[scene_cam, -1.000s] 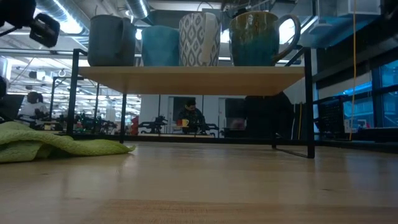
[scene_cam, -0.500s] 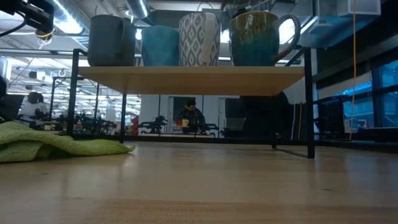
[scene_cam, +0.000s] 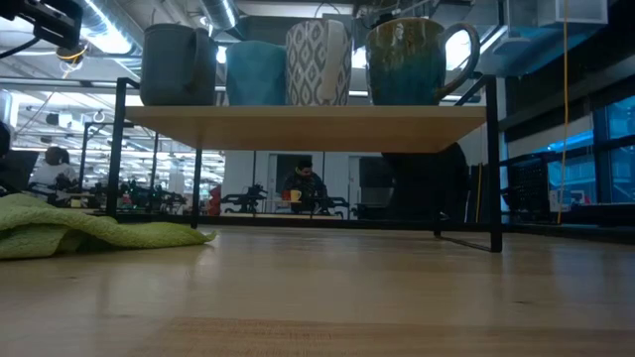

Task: Stack small to large cups/mugs on shelf
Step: Adjust the mugs on the shelf

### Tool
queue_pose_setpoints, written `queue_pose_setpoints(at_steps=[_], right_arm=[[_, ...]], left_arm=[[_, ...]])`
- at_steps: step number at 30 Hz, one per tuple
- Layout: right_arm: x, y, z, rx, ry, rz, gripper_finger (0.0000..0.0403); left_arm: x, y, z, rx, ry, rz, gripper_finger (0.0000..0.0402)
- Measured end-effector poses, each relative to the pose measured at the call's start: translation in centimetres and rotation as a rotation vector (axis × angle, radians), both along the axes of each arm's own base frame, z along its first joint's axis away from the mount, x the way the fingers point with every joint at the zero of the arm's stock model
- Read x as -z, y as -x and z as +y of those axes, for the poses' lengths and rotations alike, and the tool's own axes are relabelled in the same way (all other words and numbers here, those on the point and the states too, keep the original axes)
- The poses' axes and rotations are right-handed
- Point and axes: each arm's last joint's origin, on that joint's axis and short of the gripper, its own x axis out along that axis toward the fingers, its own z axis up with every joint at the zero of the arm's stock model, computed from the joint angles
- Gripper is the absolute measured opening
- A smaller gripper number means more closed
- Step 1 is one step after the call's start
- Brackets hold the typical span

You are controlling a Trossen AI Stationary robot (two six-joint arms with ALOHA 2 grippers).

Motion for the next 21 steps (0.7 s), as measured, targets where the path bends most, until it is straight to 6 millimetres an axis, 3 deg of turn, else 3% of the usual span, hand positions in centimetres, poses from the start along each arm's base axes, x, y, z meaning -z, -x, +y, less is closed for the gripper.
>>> queue_pose_setpoints(at_steps=[3, 6, 9, 14, 21], right_arm=[[0.8, 3.1, -1.3, 0.033, -0.002, 0.036, 0.0098], [2.8, 5.6, -2.2, 0.082, -0.041, 0.057, 0.0098], [6.0, 6.7, -2.6, 0.079, -0.063, 0.027, 0.0098], [14.0, 7.4, -2.9, 0.079, -0.097, -0.019, 0.0098], [21.0, 13.4, -2.7, 0.109, -0.172, -0.168, 0.0098]], left_arm=[[0.1, 0.0, 0.0, 0.003, 0.0, 0.012, 0.0066], [0.1, 0.0, 0.0, 0.003, 0.0, 0.012, 0.0066], [0.1, 0.0, 0.0, 0.003, 0.0, 0.012, 0.0066], [0.1, 0.0, 0.0, -0.008, 0.002, 0.014, 0.0066], [0.1, 0.0, 0.0, -0.007, 0.008, 0.014, 0.0066]])
